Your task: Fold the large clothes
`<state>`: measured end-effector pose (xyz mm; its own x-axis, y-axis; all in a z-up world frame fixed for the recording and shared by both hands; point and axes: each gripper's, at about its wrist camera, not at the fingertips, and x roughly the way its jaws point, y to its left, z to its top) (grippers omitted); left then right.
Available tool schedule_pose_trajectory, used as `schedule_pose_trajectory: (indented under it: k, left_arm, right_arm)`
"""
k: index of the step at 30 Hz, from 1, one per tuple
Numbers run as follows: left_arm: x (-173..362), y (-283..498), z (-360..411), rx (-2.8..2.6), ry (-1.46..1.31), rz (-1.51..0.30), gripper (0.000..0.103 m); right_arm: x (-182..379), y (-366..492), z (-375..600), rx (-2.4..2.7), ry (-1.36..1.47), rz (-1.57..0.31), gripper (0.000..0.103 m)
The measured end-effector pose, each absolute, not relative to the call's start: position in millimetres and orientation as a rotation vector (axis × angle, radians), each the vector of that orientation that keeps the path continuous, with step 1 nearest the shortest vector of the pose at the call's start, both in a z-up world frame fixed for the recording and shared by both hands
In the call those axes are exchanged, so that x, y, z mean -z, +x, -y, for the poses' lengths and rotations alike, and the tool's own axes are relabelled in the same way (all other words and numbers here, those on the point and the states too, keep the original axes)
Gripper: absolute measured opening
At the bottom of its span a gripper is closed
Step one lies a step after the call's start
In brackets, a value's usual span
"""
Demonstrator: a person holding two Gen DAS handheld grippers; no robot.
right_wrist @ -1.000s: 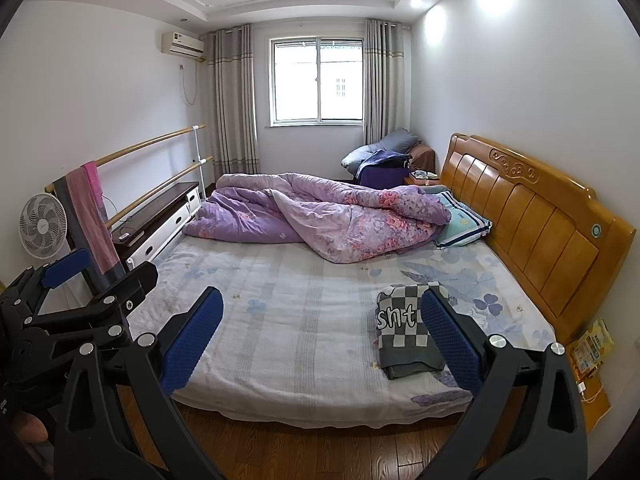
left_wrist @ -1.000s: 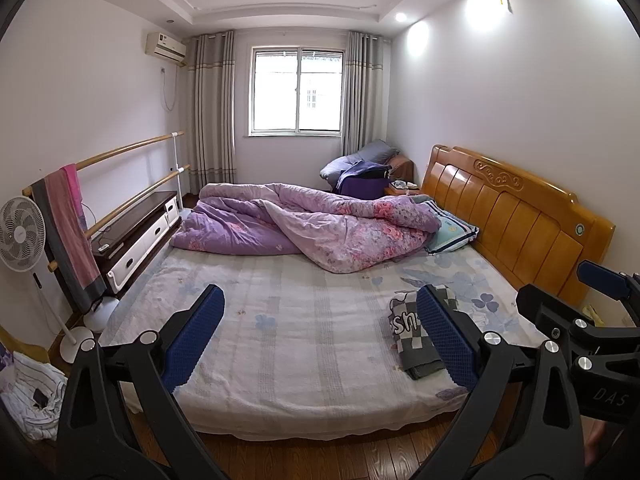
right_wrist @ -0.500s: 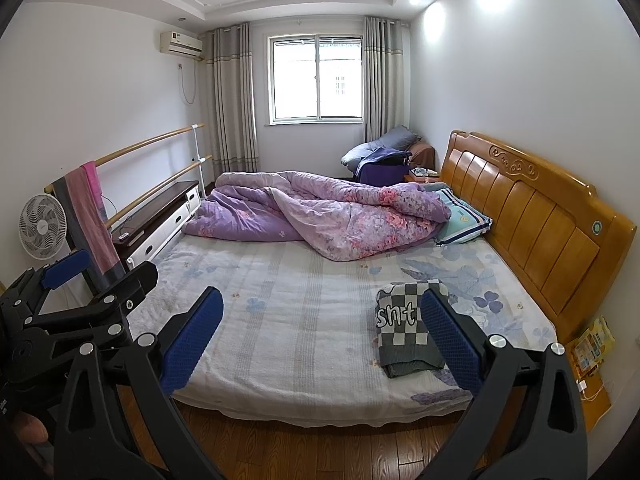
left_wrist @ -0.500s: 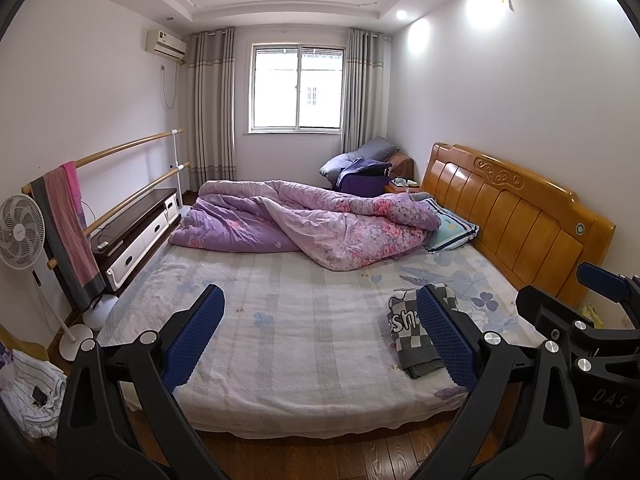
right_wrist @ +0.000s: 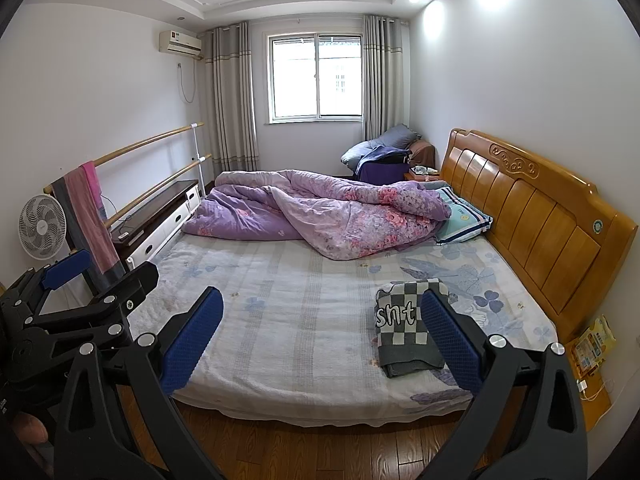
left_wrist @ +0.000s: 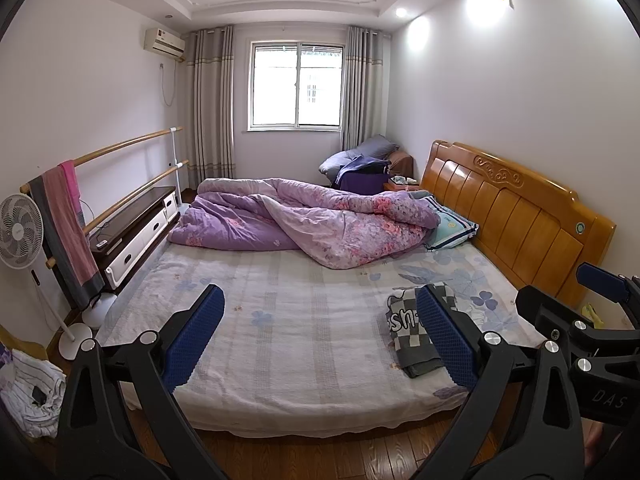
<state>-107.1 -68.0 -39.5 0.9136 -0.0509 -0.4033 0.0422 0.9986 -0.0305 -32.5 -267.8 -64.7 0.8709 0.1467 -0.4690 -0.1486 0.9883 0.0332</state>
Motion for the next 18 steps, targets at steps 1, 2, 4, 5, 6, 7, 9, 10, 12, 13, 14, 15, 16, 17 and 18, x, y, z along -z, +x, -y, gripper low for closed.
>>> schedule_pose_trajectory:
  k: [1,2,4,5,6,7,9,10,12,13,14,15,16,17,18]
  left_arm:
    - [39.9,-107.5,67.4,0.048,-0.021,-0.417,0.097]
    - [40.2,-107.6,66.8,0.049,-0.022,-0.418,0.097]
    - [39.1,-106.7,67.6,0.051,-0.024,-0.419,0.097]
    - [40.9,-106.5,67.4,0.052,-0.024,-0.421,0.097]
    - [41.2,-107.1,66.9,0.051,-0.022,-0.42,0.097]
    - [41.3,-107.2,66.5,0.051,-0.022,-0.419,0.097]
    - [40.8,-106.5,66.4,0.052,-0.022,-0.42,0.097]
    - [40.4,-106.2,66.6,0.052,-0.022,-0.42,0.097]
    - [40.6,-106.4,65.8,0.051,-0.022,-0.419,0.097]
    - [41.6,-106.6,65.1,0.051,-0.022,-0.419,0.097]
    - [41.9,-106.2,65.7,0.052,-0.022,-0.421,0.097]
    - [41.9,-106.3,65.3,0.052,-0.023,-0.42,0.097]
    - [41.7,-106.2,65.0,0.053,-0.023,-0.42,0.097]
    - [42.7,-107.1,63.9,0.054,-0.023,-0.421,0.097]
    - [42.0,-106.6,64.3,0.052,-0.021,-0.42,0.097]
  right_arm:
    - [64.5,-32.5,268.5,-0.154,-0.003,-0.49,0.095]
    - [64.8,-32.6,268.2,-0.154,-0.003,-0.49,0.095]
    - [64.9,-32.5,268.7,-0.153,-0.002,-0.491,0.095]
    - [65.0,-32.6,268.3,-0.153,-0.003,-0.491,0.095]
    - [65.0,-32.5,268.3,-0.153,-0.003,-0.491,0.095]
    - [64.7,-32.5,268.7,-0.153,-0.002,-0.491,0.095]
    - [64.7,-32.6,268.2,-0.154,-0.001,-0.491,0.095]
    - [64.6,-32.4,268.5,-0.153,-0.001,-0.491,0.095]
    - [64.9,-32.6,268.0,-0.155,-0.001,-0.49,0.095]
    - [65.6,-31.8,267.8,-0.156,0.0,-0.491,0.095]
    - [65.6,-30.8,268.3,-0.155,-0.001,-0.491,0.095]
    - [65.5,-30.9,268.1,-0.155,-0.001,-0.492,0.095]
    - [66.1,-30.1,267.8,-0.155,-0.001,-0.493,0.095]
    - [66.2,-29.6,267.8,-0.155,-0.002,-0.491,0.095]
    - [66.5,-29.4,266.9,-0.155,-0.002,-0.491,0.095]
